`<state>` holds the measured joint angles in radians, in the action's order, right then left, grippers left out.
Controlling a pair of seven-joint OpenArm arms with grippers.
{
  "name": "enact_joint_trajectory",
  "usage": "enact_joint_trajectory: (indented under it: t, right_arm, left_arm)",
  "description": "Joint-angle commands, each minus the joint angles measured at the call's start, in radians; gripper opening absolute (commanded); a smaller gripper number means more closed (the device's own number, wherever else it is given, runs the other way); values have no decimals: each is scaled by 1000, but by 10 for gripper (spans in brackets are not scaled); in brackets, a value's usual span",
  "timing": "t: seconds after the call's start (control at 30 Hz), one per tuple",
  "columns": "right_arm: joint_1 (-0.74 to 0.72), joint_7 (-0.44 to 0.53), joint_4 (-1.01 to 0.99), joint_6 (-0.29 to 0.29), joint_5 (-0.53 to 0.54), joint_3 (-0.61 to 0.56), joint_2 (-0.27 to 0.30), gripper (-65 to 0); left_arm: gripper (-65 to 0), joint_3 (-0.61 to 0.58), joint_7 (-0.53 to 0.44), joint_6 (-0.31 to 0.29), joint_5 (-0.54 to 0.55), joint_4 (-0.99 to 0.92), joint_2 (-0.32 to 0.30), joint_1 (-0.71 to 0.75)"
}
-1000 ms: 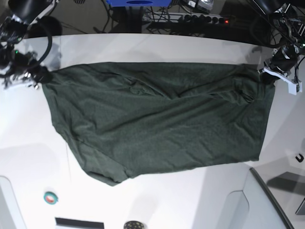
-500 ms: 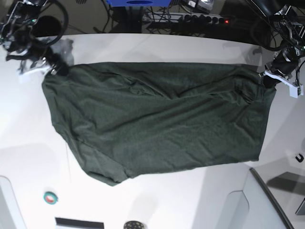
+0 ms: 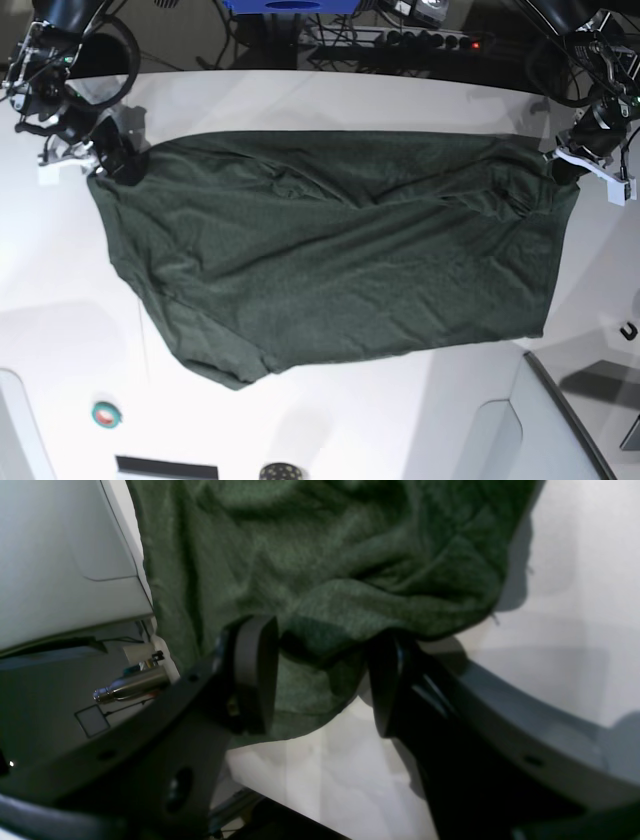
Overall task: Layout the t-shirt on the table in an organized manner, then fold the t-shirt properly
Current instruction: 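Drag the shirt by its corners toward the robot with both grippers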
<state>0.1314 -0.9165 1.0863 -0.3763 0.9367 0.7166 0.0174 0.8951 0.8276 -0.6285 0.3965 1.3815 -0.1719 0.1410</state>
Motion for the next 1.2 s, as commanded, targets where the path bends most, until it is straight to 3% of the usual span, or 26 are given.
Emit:
enact_joint_trajectory:
  t: [0.0,0.1,0.33,0.5,0.67,0.8,0.9,1.17]
  right_arm:
    - [15,6,-16,27,-117,-1,3,-359]
    - [15,6,-18,-14,-117,-1,3,-374]
    - [20,6,-13,-26,-114,1,3,-635]
    - [29,-9,56,-28,-109,2,5,-642]
    - [41,-149,274,-16,-107,4,-10,-642]
    - [27,-235,409,95,-107,8,-37,-642]
    - [-17,-260,418,130,-107,4,-38,-642]
    - [-157,-264,411,237,-107,8,-27,-642]
  left_arm:
    - [-650,3,-17,-1,15,20,-18,-7]
    - [-650,3,-17,-1,15,20,-18,-7]
    - [-650,3,-17,-1,15,20,-18,-2]
    - [-650,3,-12,-1,15,35,-19,-1]
    - [-650,-41,-9,-1,15,143,-21,30]
    - [-650,-103,88,0,25,184,-56,33]
    - [-650,-106,161,0,40,203,-59,-24]
    - [-650,-97,235,5,37,194,-82,-154]
